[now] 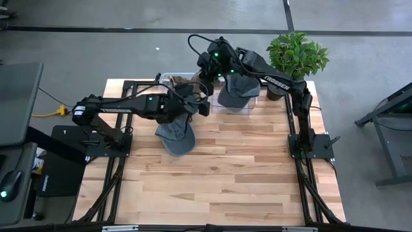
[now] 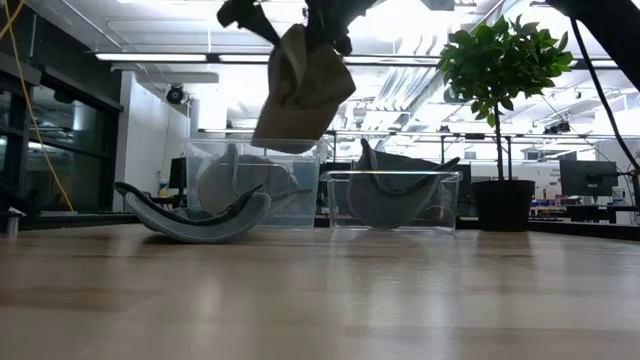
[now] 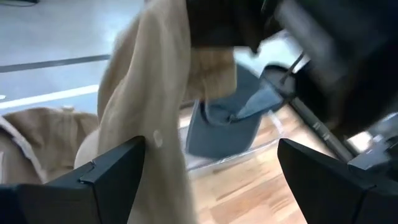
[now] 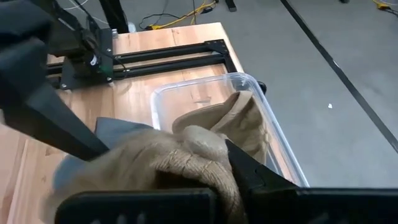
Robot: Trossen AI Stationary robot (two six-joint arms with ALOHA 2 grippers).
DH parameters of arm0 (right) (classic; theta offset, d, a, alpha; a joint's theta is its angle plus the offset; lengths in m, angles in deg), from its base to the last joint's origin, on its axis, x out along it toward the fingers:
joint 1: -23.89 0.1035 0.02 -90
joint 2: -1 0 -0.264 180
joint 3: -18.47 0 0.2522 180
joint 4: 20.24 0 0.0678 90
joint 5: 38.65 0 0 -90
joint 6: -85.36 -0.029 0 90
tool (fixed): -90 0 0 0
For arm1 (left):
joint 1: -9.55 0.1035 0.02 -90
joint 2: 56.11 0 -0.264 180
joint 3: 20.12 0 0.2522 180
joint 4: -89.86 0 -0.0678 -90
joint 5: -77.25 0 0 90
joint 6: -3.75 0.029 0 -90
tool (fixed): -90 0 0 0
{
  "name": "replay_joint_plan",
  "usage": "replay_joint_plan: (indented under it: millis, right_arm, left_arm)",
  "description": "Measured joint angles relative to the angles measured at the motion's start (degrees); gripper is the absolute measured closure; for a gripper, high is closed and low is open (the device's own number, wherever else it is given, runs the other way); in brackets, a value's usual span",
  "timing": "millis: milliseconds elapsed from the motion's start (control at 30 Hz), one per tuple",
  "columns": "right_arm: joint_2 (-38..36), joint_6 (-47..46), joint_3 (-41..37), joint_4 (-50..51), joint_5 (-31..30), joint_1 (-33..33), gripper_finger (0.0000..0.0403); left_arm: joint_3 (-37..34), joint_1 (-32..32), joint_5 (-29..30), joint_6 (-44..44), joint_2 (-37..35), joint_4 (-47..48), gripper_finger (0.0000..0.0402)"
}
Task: Pick & Place hat
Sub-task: Put the brown cap into the white bin
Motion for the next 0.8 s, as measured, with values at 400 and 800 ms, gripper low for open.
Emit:
replay_joint_plan:
  millis: [400, 800]
  right_arm:
    - [0.0, 2.7, 0.0, 0.0, 3.0, 1.3, 0.0403]
    - [0.1, 2.9, 0.0, 1.4, 3.2, 1.5, 0.0403]
  left_arm:
    - [0.0, 0.0, -0.2, 1.3, -0.1, 0.0, 0.0136]
    - [0.0, 0.0, 1.8, 1.3, -0.1, 1.9, 0.0305]
